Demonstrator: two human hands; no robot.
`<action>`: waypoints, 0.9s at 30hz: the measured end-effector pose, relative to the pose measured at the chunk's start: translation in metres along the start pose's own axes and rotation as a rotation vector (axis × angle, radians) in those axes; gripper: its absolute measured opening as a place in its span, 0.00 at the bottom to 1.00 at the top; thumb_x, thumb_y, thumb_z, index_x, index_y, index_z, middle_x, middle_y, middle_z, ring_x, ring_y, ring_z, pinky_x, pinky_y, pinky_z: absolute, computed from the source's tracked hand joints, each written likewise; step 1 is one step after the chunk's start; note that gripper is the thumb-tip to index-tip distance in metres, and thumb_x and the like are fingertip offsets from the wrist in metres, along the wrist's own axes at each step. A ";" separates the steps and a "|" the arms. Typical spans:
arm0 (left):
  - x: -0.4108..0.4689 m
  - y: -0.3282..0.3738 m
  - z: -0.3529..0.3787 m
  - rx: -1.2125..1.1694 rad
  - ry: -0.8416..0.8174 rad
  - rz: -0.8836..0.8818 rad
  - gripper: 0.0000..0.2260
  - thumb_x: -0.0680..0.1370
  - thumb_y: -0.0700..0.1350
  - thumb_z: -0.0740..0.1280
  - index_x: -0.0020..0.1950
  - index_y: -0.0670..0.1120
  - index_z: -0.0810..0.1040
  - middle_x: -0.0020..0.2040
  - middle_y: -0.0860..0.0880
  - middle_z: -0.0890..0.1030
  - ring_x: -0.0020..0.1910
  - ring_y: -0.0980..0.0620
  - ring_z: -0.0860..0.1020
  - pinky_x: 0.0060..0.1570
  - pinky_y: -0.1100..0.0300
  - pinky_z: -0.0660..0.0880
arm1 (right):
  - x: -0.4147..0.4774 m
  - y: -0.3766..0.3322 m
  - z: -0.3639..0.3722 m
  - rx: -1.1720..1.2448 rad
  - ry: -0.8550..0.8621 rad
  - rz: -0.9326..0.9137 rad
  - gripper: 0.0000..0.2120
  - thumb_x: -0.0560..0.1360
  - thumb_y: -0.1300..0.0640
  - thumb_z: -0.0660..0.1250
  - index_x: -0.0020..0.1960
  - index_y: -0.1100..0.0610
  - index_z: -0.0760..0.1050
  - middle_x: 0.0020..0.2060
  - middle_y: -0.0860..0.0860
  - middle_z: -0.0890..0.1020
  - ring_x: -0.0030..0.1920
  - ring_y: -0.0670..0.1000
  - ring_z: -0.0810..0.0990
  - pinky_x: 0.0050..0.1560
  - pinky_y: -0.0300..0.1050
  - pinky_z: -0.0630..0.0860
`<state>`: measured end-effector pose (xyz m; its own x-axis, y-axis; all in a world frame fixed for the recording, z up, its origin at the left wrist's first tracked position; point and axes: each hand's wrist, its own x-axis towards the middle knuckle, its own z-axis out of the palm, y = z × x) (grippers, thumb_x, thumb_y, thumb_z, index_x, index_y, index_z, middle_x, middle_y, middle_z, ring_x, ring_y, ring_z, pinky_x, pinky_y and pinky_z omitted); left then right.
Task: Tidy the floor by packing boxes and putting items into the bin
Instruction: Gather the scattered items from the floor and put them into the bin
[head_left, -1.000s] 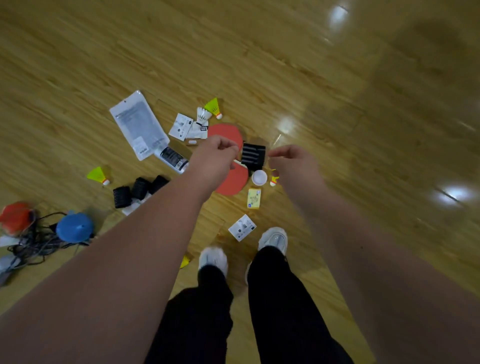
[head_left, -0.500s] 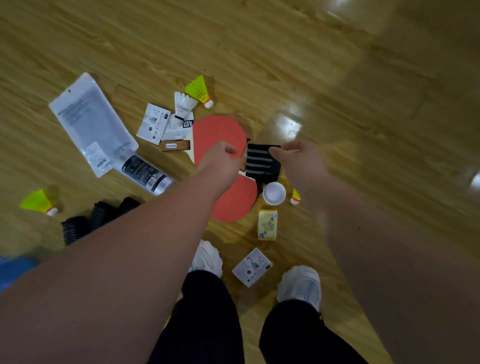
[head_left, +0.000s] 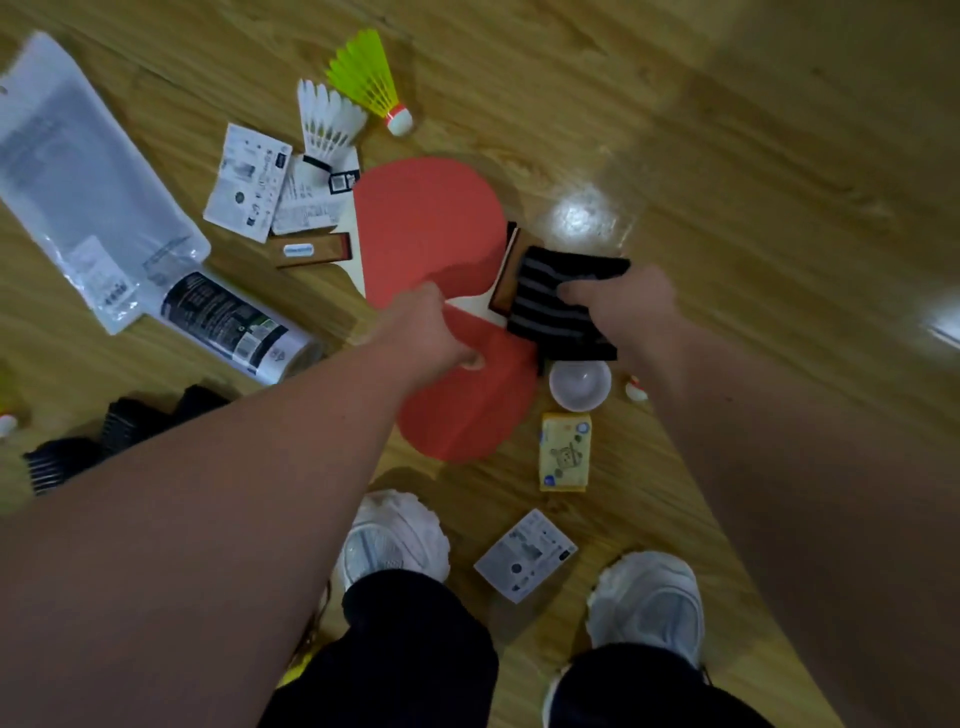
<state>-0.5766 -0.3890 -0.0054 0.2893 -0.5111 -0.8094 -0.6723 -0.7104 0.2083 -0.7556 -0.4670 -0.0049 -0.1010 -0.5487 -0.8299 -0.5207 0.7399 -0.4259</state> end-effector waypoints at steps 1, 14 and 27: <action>-0.004 -0.001 -0.003 -0.108 -0.030 0.040 0.27 0.63 0.51 0.81 0.57 0.42 0.77 0.53 0.43 0.80 0.52 0.43 0.79 0.49 0.49 0.77 | -0.006 -0.002 -0.005 0.024 0.036 -0.007 0.09 0.69 0.59 0.76 0.38 0.56 0.75 0.37 0.52 0.81 0.31 0.47 0.82 0.28 0.41 0.80; -0.009 -0.016 -0.042 -1.530 0.033 -0.353 0.19 0.76 0.45 0.72 0.65 0.45 0.73 0.57 0.44 0.80 0.48 0.45 0.80 0.41 0.45 0.78 | -0.054 -0.031 -0.035 0.476 0.136 0.047 0.11 0.69 0.55 0.77 0.41 0.51 0.73 0.35 0.46 0.80 0.28 0.43 0.80 0.20 0.31 0.70; 0.026 -0.006 -0.036 -1.428 0.236 -0.276 0.16 0.76 0.46 0.72 0.61 0.52 0.73 0.55 0.50 0.80 0.51 0.47 0.80 0.47 0.43 0.80 | -0.031 0.002 -0.019 0.564 0.015 0.067 0.16 0.67 0.57 0.76 0.53 0.59 0.78 0.42 0.53 0.87 0.42 0.55 0.86 0.46 0.51 0.83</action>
<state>-0.5407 -0.4158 -0.0080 0.4900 -0.2486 -0.8355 0.6084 -0.5888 0.5320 -0.7696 -0.4566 0.0268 -0.1321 -0.4956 -0.8585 0.0201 0.8645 -0.5022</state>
